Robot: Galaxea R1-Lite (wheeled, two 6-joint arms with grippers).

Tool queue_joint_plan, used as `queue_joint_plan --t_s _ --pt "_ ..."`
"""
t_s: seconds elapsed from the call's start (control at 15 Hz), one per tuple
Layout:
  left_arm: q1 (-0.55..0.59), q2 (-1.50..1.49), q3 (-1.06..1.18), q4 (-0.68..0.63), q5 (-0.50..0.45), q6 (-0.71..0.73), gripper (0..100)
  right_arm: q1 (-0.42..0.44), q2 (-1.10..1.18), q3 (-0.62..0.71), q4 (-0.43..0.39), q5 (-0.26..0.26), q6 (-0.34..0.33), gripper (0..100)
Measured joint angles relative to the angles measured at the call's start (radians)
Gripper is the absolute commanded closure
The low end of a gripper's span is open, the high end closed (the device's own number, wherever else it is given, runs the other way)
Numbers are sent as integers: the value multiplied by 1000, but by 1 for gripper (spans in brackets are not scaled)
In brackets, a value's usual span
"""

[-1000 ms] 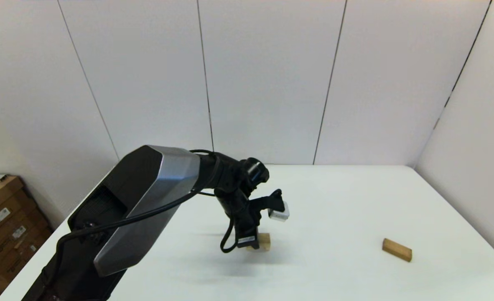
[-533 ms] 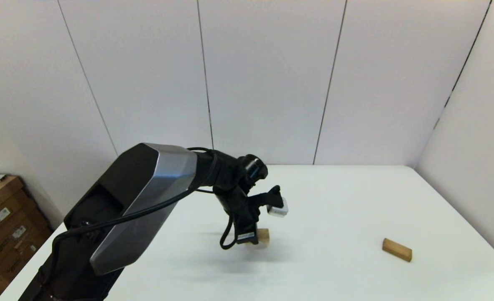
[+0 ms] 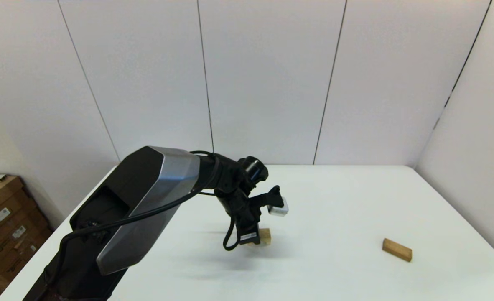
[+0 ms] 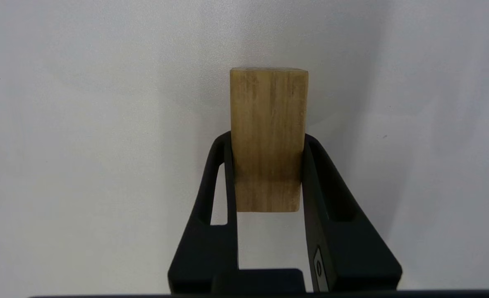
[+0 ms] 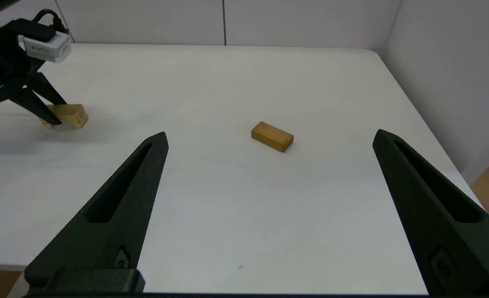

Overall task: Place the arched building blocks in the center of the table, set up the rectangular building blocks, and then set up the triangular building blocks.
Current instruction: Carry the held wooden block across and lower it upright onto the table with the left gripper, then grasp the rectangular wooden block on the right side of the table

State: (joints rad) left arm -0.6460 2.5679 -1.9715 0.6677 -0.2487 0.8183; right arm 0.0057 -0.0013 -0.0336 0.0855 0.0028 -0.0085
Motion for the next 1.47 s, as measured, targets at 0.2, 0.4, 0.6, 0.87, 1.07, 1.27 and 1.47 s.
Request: queue_joint_plan --t_s 0.2,0.4,0.6,0.87,1.07,1.27,1.47 --pt "-1 3 0 -1 -2 1 100 0 0 0 0 0 0 0" --pt "-1 6 0 1 -3 2 100 0 0 0 0 0 -1 0" --pt "-1 6 1 3 -3 3 0 0 0 0 0 0 0 0" --pt "-1 9 5 4 -5 4 0 0 0 0 0 0 0 0" --pt "0 3 3 -1 -6 3 0 0 0 0 0 0 0 0" --pt "0 -55 1 3 -6 -4 0 0 0 0 0 0 0 0" --pt "14 -172 0 23 -7 -41 0 0 0 0 0 0 0 0"
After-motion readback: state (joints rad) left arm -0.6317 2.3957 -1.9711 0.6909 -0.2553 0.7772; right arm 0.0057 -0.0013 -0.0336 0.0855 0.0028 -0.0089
